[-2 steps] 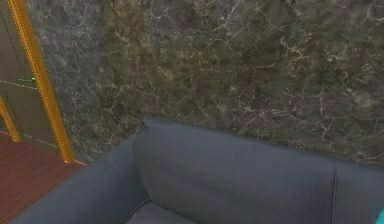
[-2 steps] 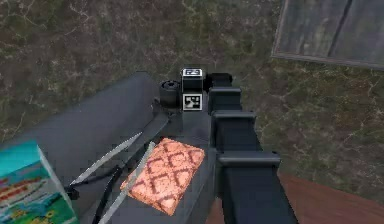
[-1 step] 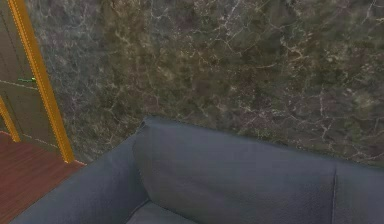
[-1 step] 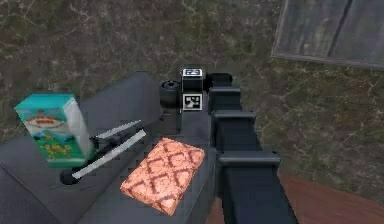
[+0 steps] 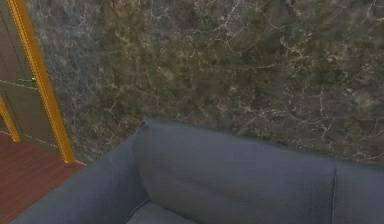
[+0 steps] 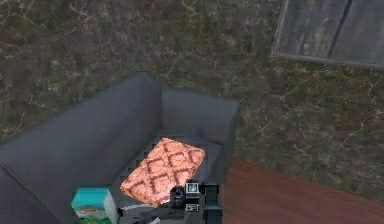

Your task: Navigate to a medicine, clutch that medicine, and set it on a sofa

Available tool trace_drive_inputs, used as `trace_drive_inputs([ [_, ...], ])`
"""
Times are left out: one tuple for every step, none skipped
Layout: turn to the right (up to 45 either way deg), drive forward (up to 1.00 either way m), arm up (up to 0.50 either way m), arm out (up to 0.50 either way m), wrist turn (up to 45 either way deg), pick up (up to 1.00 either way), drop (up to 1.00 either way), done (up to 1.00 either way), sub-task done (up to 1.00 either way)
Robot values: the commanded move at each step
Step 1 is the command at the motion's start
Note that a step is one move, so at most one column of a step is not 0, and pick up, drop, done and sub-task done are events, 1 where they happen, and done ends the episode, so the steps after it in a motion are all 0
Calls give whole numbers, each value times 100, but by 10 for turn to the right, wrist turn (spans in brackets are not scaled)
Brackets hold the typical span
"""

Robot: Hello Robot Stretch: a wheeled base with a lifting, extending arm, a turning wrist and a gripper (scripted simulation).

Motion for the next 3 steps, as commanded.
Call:
trace_drive_inputs([
  [0,0,-32,0,0,0,0,0,0],
  [0,0,0,0,0,0,100,0,0],
  [0,0,10,0,0,0,0,0,0],
])
